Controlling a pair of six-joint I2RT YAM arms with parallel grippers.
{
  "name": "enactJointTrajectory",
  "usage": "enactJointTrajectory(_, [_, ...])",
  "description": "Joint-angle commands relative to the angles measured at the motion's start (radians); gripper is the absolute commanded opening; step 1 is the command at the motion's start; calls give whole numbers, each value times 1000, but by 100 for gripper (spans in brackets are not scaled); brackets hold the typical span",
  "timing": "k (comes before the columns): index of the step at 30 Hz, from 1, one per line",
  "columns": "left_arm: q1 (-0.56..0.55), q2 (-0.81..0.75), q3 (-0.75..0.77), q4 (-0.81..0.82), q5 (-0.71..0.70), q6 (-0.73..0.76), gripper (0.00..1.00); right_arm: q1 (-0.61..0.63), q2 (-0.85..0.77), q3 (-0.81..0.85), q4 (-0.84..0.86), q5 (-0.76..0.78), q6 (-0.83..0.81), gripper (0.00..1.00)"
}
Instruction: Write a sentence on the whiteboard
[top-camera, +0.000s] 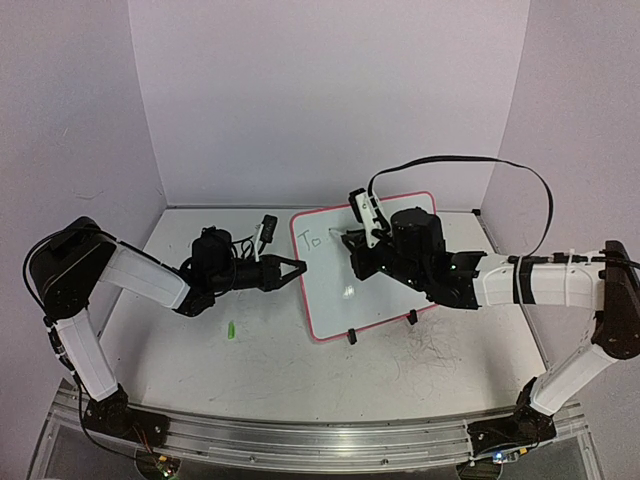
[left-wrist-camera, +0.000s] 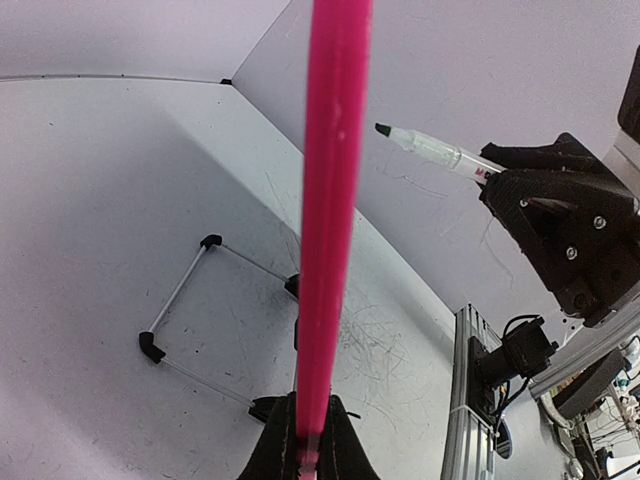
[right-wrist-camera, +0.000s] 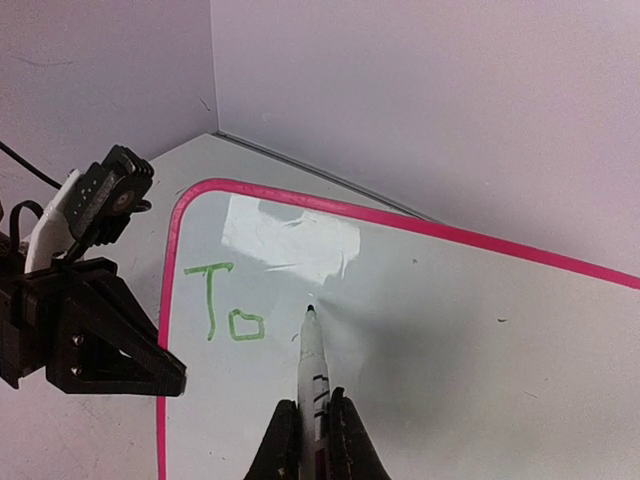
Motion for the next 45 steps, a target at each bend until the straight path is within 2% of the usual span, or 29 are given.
enactJointTrajectory(1, [1,-46,9,0,-1,-37,0,2,-12,-4,24,-23,10,0])
enactJointTrajectory(18, [-4,-43,15,-7,-5,-33,0,2,-5,-13,22,-46,10,0])
enactJointTrajectory(45, [-7,-43,20,-14,-2,-26,0,1,32,12,27,21,41,0])
